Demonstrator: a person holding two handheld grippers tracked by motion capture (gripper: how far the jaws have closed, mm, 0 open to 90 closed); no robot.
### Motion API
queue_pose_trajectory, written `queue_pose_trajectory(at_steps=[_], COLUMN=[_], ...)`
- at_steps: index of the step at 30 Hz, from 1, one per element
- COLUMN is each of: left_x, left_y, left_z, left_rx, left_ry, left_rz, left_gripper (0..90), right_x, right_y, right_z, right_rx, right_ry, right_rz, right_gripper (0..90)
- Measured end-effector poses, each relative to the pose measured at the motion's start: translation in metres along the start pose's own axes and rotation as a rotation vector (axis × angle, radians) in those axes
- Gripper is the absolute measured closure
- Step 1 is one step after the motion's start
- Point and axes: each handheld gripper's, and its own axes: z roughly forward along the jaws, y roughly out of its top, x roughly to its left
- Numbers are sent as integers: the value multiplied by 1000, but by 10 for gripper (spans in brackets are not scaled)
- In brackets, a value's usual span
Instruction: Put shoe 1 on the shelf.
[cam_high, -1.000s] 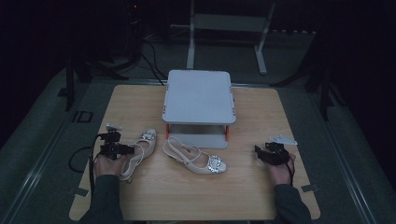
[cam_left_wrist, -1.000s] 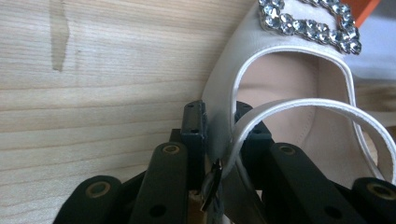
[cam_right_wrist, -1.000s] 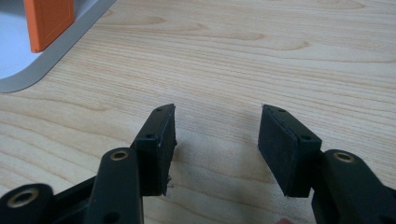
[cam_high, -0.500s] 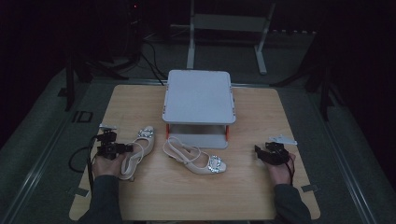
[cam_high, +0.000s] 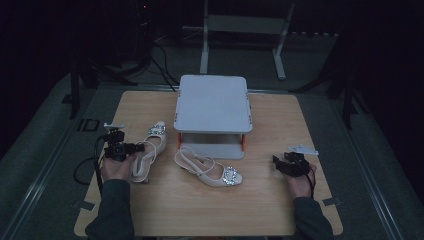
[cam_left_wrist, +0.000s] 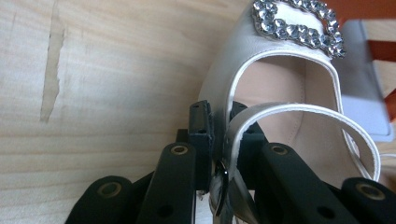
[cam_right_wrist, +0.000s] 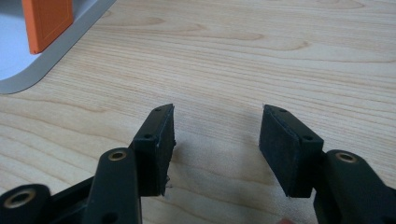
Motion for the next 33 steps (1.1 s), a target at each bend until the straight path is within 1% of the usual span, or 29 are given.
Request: queue_pose_trajectory(at_steps=[3,4,8,11,13,14,17,21,27,31,33], left_x=[-4,-4,-7,-9,-10,-13,-18,-24,-32,-34,-36], left_y=[8,8,18,27,29,36,44,54,69,75,79], left_z=[-6,-6,-13,-17,-18,-21,-26,-32,-41,-44,-44], left_rx=[-16,-16,-30,-44,-46,-51,-62,-85,-103,-101,-96], left_ry=[-4,-4,-8,0,3,7,14,8,4,6,5], left_rz=[-3,-3,-24,-35,-34,-30,-22,-20,-12,-8,-15], left_gripper=[815,816,816,816,816,816,814,815,814,815,814], right_x=[0,0,0,0,0,0,1,1,1,1,1], right_y=[0,0,0,0,0,1,1,1,1,1,1], right_z=[0,0,0,0,0,1,1,1,1,1,2], right_rx=[-1,-1,1,1,1,1,2,2,2,1,3], right_ry=[0,0,1,1,1,1,3,4,6,7,8], right_rz=[2,2,0,1,1,0,1,1,-2,-2,-2], right_gripper=[453,453,452,452,452,452,452,452,452,452,452])
